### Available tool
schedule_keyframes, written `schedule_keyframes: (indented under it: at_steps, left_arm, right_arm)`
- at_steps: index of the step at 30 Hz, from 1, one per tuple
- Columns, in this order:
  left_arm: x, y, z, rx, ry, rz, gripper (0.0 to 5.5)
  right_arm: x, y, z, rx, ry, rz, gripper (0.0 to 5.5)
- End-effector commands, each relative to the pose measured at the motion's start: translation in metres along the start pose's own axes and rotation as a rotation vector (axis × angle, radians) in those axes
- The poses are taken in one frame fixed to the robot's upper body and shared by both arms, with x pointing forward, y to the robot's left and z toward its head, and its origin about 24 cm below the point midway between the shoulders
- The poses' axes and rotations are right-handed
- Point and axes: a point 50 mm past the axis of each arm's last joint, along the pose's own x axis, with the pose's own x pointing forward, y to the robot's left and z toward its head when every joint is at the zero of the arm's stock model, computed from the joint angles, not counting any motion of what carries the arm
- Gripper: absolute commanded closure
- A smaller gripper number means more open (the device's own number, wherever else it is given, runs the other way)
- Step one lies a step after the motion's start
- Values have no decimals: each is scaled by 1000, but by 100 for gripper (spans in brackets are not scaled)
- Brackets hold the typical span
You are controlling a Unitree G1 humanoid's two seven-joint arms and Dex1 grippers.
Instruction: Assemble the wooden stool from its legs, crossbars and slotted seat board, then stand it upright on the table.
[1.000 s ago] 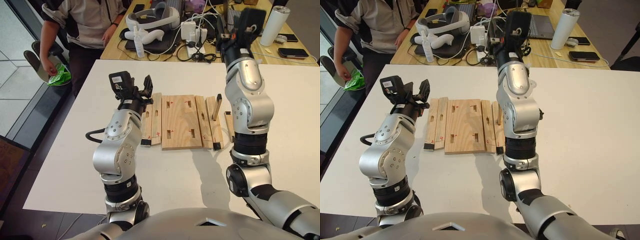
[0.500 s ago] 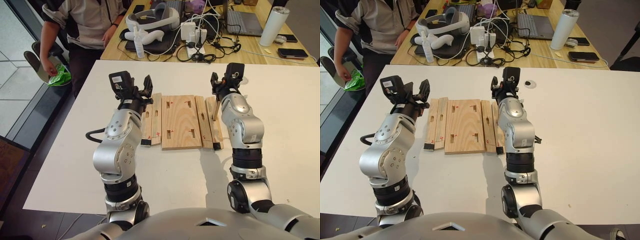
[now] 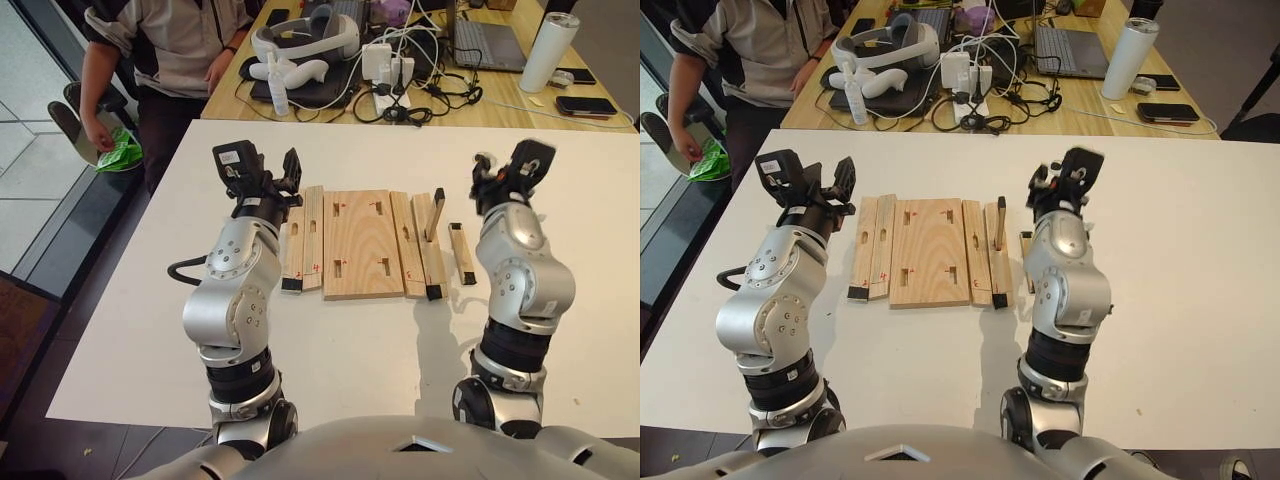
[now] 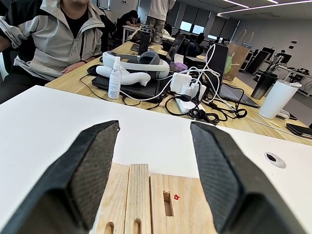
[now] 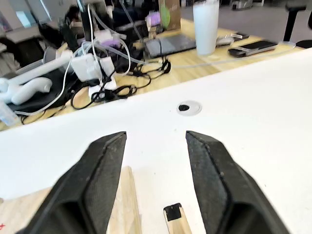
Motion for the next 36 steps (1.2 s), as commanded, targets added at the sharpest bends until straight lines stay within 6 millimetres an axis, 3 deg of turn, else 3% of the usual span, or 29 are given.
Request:
schedule_keyframes:
  at_steps: [1,5,12,17,25,29,32,36]
  left_arm:
    - [3,-2,2,5,-4,-11,278]
    - [3,-2,1,7,-1,-11,278]
    - [2,-4,-1,1,4,-4,278]
    - [3,-2,-1,-3,1,6,278]
    - [3,-1,-1,-4,-2,16,278]
    - [4,0,0,3,-4,20,278]
    - [4,0,0,4,-2,22,278]
    - [4,1,-1,8,2,30,278]
  right_arm:
    - [-1,22,-19,12,122,80,323]
    - [-1,53,-25,20,197,225,323]
    - [-21,93,-33,80,307,464,323]
    - [-27,106,-27,75,292,574,323]
    - [-20,102,-10,80,211,642,323]
    - [10,68,20,54,-48,365,323]
    - [24,50,6,-8,3,228,323]
    - [13,56,-23,-73,130,266,323]
